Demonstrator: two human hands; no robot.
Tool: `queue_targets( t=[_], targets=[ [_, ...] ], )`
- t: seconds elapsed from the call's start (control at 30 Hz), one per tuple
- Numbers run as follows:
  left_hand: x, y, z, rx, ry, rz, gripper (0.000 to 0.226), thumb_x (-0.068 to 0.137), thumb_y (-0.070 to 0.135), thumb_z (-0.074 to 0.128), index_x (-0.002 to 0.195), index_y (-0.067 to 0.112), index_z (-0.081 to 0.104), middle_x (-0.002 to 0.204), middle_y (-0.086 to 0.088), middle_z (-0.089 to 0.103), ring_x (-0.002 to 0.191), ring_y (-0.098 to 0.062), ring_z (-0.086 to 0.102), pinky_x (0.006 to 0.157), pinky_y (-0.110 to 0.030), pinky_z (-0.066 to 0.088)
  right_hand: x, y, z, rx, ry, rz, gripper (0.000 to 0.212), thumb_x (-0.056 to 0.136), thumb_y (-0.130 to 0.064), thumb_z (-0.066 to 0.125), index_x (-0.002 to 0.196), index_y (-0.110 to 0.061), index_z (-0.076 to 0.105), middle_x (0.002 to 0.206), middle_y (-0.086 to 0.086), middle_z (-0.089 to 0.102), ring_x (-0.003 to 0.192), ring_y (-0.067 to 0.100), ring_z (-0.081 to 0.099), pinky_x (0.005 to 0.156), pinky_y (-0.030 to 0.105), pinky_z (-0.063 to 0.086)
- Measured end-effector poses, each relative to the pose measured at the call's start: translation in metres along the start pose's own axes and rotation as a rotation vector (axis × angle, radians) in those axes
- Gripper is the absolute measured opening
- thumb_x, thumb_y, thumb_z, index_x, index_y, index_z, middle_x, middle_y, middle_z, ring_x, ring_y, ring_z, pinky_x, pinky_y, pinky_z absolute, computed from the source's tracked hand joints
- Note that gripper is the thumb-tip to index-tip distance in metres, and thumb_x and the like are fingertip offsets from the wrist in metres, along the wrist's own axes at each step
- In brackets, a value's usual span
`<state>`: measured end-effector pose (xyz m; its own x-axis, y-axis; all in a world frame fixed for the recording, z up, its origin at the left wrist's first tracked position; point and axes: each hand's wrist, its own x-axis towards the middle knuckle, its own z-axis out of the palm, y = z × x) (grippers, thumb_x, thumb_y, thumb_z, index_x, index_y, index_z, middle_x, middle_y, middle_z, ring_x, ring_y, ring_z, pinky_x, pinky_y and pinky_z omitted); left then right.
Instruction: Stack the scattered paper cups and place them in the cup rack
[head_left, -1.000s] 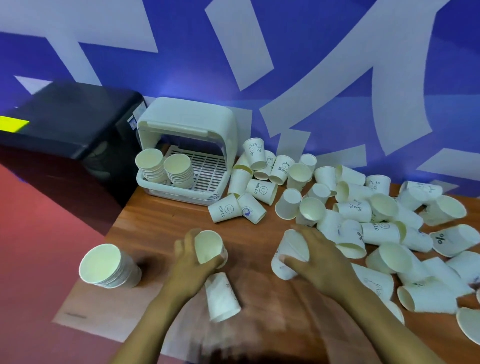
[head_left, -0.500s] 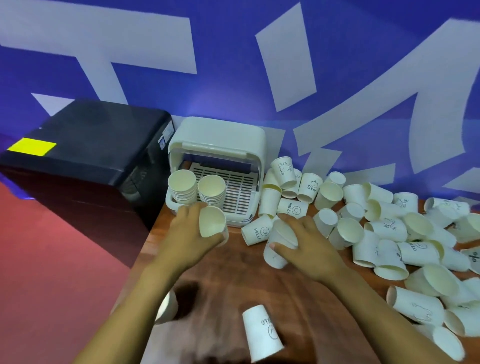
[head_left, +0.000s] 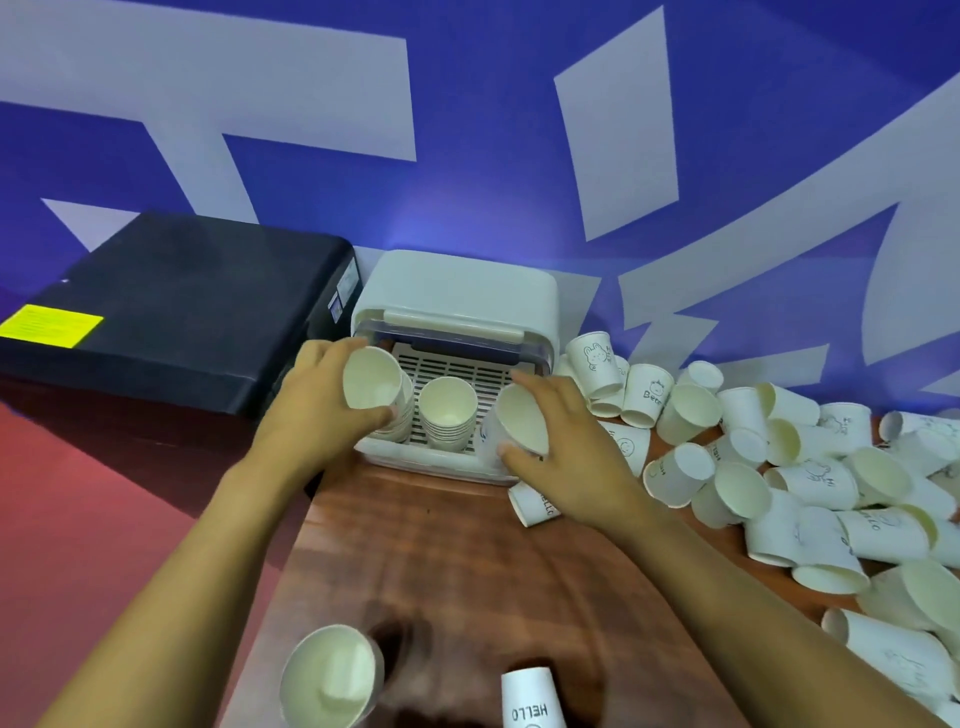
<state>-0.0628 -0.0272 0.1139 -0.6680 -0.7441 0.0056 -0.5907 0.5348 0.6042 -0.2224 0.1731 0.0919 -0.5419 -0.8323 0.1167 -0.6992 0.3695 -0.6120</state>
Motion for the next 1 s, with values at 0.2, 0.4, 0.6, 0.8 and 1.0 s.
queue_targets(
  t=[0.2, 0.4, 0.6, 0.8, 1.0],
  targets=[
    [0.02, -0.006, 0.001, 0.008, 0.039, 0.061, 0.079, 0.073, 0.031, 0.077, 0.141, 0.027, 0.038, 0.138, 0.001, 0.036, 0.122, -0.022, 0.046, 0.094, -0.036, 0.041, 0.036, -0.019, 0.017, -0.032, 0.093, -0.072, 0.064, 0.084, -0.044, 0.061, 0.141, -0.029, 0.035, 0.141, -0.005, 0.037, 0.124, 0.017, 0.044, 0.083, 0.035, 0.051],
    [0.03, -0.013, 0.014, 0.028, 0.02, 0.077, 0.078, 0.075, 0.028, 0.077, 0.141, 0.025, 0.037, 0.142, 0.002, 0.037, 0.123, -0.022, 0.046, 0.095, -0.039, 0.043, 0.052, -0.017, 0.04, -0.079, 0.088, -0.084, 0.065, 0.085, -0.043, 0.063, 0.142, -0.026, 0.036, 0.137, -0.002, 0.038, 0.12, 0.016, 0.045, 0.079, 0.037, 0.054],
    [0.039, -0.023, 0.029, 0.03, -0.048, 0.051, 0.075, 0.073, 0.028, 0.075, 0.139, 0.025, 0.038, 0.143, 0.003, 0.038, 0.123, -0.023, 0.047, 0.095, -0.042, 0.045, 0.062, -0.008, 0.058, -0.083, 0.029, -0.032, 0.068, 0.086, -0.042, 0.062, 0.144, -0.027, 0.032, 0.139, 0.001, 0.033, 0.122, 0.02, 0.045, 0.083, 0.039, 0.053],
    [0.046, -0.032, 0.043, 0.073, -0.116, -0.011, 0.076, 0.074, 0.028, 0.073, 0.14, 0.024, 0.036, 0.144, 0.001, 0.037, 0.121, -0.025, 0.048, 0.092, -0.044, 0.047, 0.07, -0.004, 0.067, -0.154, -0.042, 0.022, 0.07, 0.087, -0.049, 0.056, 0.147, -0.03, 0.025, 0.142, -0.001, 0.032, 0.124, 0.021, 0.045, 0.086, 0.035, 0.049],
    [0.051, -0.039, 0.054, 0.159, -0.198, -0.062, 0.077, 0.078, 0.034, 0.07, 0.143, 0.027, 0.031, 0.149, 0.003, 0.035, 0.131, -0.03, 0.035, 0.099, -0.047, 0.04, 0.072, 0.006, 0.074, -0.262, -0.262, 0.091, 0.082, 0.084, -0.052, 0.059, 0.15, -0.027, 0.015, 0.15, 0.0, 0.028, 0.134, 0.025, 0.035, 0.1, 0.04, 0.04]
  ],
)
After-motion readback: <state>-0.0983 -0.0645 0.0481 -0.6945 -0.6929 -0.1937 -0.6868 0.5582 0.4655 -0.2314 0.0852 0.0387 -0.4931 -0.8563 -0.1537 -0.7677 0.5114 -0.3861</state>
